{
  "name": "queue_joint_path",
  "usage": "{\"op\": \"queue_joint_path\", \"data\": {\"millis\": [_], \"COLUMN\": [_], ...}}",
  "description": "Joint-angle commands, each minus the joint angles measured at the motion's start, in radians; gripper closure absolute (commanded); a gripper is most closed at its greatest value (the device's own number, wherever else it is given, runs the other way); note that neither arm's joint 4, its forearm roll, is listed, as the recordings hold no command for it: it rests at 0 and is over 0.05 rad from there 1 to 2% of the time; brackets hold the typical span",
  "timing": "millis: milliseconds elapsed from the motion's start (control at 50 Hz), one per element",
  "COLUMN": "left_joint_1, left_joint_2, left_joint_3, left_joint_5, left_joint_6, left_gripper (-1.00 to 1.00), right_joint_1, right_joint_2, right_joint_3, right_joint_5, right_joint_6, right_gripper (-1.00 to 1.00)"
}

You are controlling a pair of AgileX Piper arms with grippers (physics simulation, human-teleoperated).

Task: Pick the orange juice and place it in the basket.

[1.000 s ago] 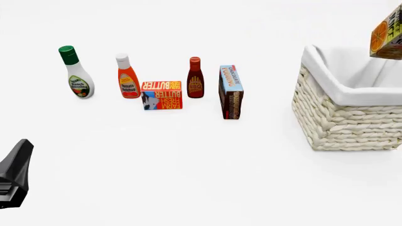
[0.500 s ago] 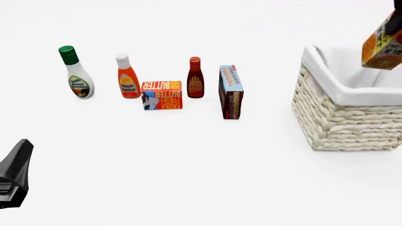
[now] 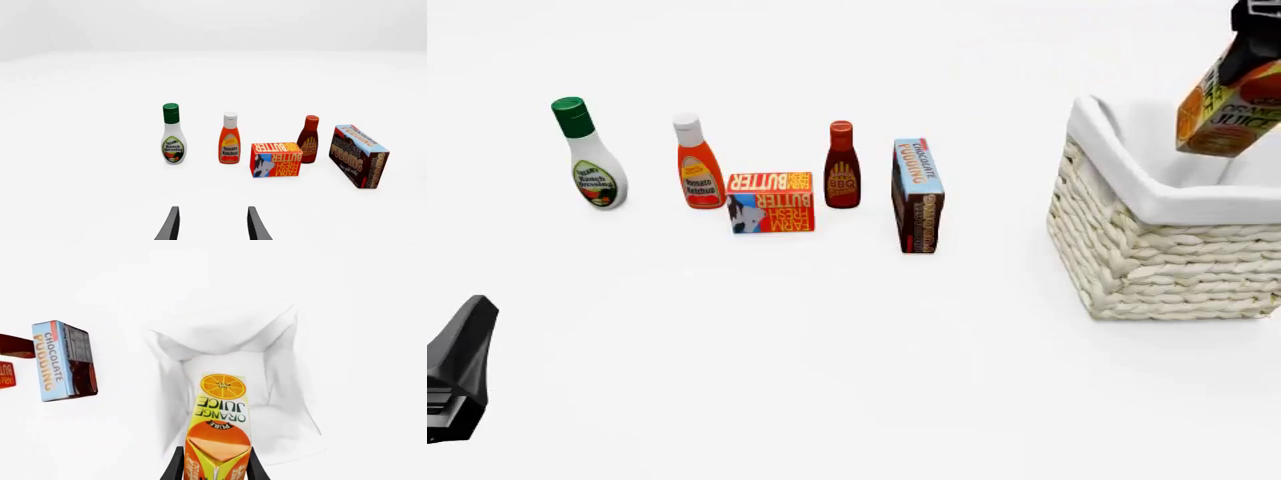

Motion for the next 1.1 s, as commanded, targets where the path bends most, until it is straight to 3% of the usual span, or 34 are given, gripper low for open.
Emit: {"op": "queue_joint_path", "data": {"millis": [20, 320, 1100], "left_joint_1": [0.000, 0.000, 0.000], "left_joint_2": [0.000, 0.000, 0.000], "left_joint_3": [0.000, 0.000, 0.000], "left_joint_5": [0.000, 0.000, 0.000], "left_joint_6": [0.000, 0.000, 0.000], "left_gripper": [-1.00, -1.00, -1.00], "right_joint_1": [-0.006, -0.034, -0.040], "right_joint_2": [0.036, 0.074, 0.157], "right_joint_3": [-0.022, -0.032, -0.047], "right_joint_5": [0.000, 0.000, 0.000], "right_joint_6": [0.023, 0.004, 0.016], "right_gripper": [1.00, 1.00, 1.00]}}
